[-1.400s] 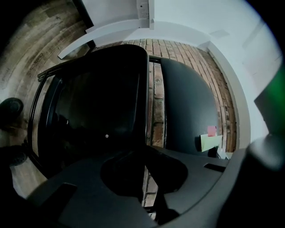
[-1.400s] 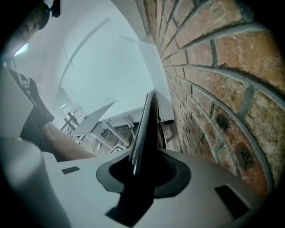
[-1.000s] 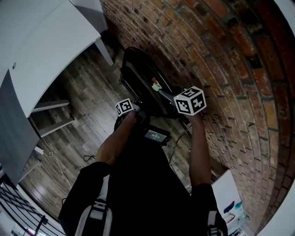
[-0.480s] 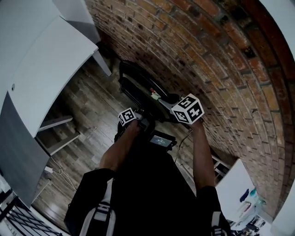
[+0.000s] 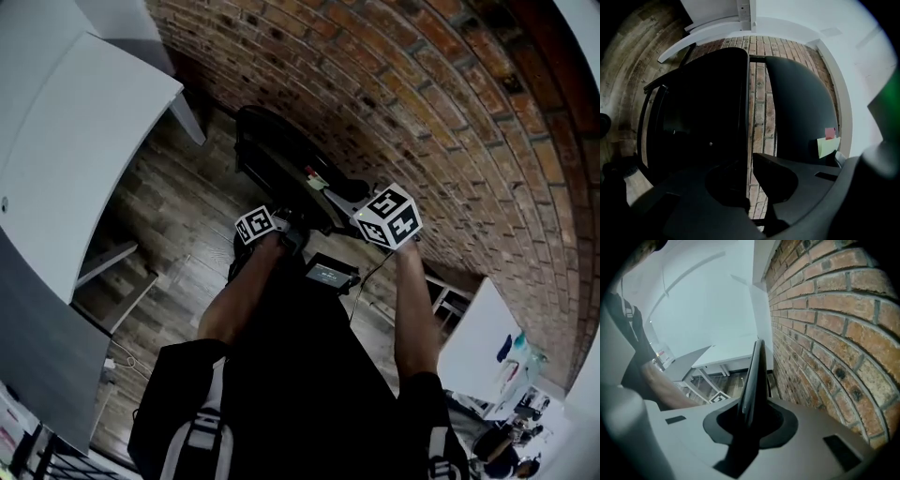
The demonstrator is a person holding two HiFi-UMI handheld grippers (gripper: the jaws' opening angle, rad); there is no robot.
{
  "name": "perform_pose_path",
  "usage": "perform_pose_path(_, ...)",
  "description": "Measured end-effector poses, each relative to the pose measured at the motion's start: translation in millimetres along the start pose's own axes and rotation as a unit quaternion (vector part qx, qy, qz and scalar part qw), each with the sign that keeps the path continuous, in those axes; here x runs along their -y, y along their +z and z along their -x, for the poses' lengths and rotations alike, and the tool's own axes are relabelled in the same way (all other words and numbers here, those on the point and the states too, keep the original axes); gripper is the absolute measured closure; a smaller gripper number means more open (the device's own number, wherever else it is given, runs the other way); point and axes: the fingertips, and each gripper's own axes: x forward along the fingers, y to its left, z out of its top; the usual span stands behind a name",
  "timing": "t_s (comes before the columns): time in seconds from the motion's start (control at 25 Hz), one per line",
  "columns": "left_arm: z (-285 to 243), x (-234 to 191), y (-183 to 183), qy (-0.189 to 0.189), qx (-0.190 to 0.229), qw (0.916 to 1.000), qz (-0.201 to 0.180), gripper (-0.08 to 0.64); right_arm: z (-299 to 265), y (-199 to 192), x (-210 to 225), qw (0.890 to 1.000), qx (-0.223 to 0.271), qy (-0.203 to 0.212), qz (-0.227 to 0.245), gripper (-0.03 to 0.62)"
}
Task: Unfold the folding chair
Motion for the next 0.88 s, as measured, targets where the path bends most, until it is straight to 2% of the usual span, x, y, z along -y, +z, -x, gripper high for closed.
perform_pose_path(0.24, -2, 26, -7, -0.027, -0.053, 0.9981, -0.013, 0.525, 23, 10, -11, 0.998, 0.01, -0.043, -0.033, 0.517)
perform_pose_path(0.52, 8, 54, -26, -0.06, -0.117, 0.991, -0.022, 0.525, 51, 10, -32, 0.993, 0.026, -0.091, -0.075, 0.517)
perform_pose_path(0.88, 30, 59, -64, -0.062, -0.184, 0.9803, -0.037, 0.525, 79, -20, -55, 0.977, 0.053, -0.137, -0.157, 0.517)
